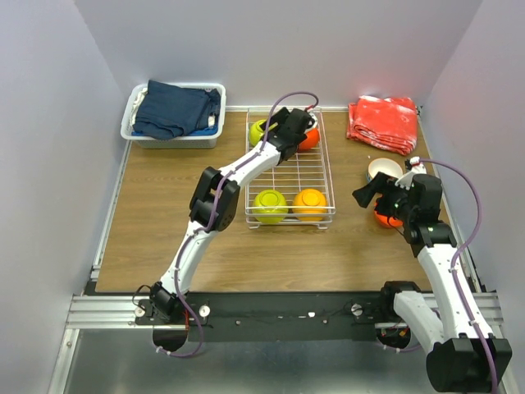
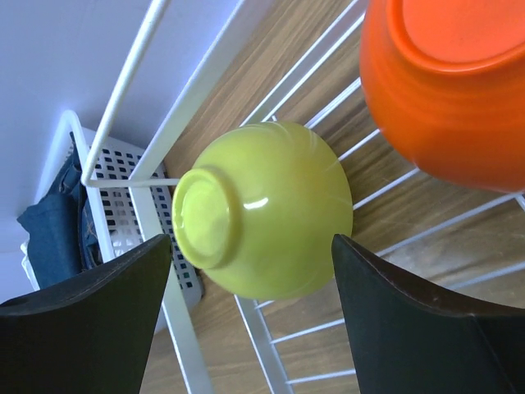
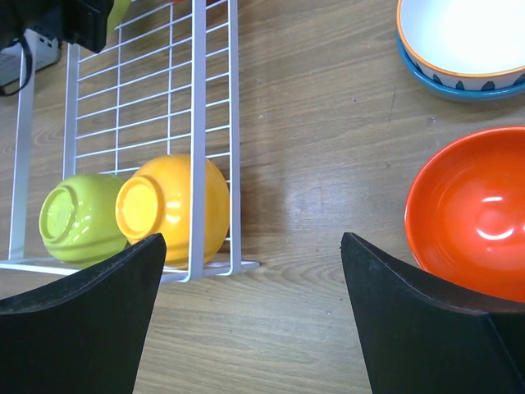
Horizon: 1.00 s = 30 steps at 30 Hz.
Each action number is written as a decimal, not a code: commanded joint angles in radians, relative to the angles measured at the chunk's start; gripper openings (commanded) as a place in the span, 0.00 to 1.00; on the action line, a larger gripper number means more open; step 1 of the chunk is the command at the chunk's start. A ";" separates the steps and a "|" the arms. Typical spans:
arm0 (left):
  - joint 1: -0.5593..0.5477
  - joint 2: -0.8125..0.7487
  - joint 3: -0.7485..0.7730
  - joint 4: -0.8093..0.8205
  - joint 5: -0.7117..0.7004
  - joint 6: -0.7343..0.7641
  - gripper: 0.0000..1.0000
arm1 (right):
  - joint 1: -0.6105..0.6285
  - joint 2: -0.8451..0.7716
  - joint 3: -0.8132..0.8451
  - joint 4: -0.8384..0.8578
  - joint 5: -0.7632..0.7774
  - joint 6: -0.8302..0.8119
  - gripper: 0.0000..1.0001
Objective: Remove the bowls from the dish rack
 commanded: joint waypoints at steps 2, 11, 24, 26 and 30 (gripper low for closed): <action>-0.005 0.052 0.039 0.102 -0.057 0.054 0.87 | 0.010 -0.005 -0.020 0.021 -0.016 -0.014 0.95; -0.013 0.100 0.045 0.035 -0.039 0.042 0.88 | 0.010 0.002 -0.023 0.027 -0.010 -0.015 0.95; -0.013 0.109 0.016 -0.024 -0.037 0.093 0.93 | 0.010 -0.004 -0.032 0.034 -0.019 -0.012 0.95; -0.013 0.118 0.026 -0.028 -0.051 0.114 0.93 | 0.010 -0.010 -0.032 0.031 -0.019 -0.012 0.95; -0.013 0.132 0.028 -0.019 -0.089 0.177 0.90 | 0.010 -0.010 -0.032 0.034 -0.019 -0.012 0.95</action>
